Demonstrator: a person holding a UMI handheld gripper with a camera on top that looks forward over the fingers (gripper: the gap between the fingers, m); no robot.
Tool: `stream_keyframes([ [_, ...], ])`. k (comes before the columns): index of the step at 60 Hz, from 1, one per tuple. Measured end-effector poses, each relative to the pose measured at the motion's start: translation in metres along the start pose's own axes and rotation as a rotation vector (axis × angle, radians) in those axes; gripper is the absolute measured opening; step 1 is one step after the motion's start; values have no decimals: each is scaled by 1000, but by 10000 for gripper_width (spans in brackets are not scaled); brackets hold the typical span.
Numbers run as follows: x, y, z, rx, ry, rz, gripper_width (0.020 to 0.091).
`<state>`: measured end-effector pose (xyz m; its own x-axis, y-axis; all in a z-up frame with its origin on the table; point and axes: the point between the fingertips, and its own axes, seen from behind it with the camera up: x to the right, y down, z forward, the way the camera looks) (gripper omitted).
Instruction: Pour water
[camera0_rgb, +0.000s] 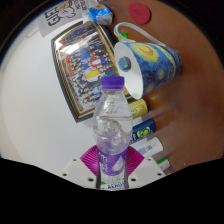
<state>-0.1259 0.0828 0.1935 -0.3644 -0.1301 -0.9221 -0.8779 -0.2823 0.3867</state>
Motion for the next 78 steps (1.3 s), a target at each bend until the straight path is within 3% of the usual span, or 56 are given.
stream_keyframes([
  [14,7,0,-2,-26,65,-57,307],
  [28,-19,-8,-15,-40,189,-665,308],
  [40,-91,-33,-33,5,185,-1245,307],
  [52,-148,-111,-63,156,222,-1652,306],
  [60,-146,-187,-72,199,348,-1839,304],
  [69,-105,-258,-78,180,465,-1937,307],
  [78,-54,-297,-79,128,548,-1922,307],
])
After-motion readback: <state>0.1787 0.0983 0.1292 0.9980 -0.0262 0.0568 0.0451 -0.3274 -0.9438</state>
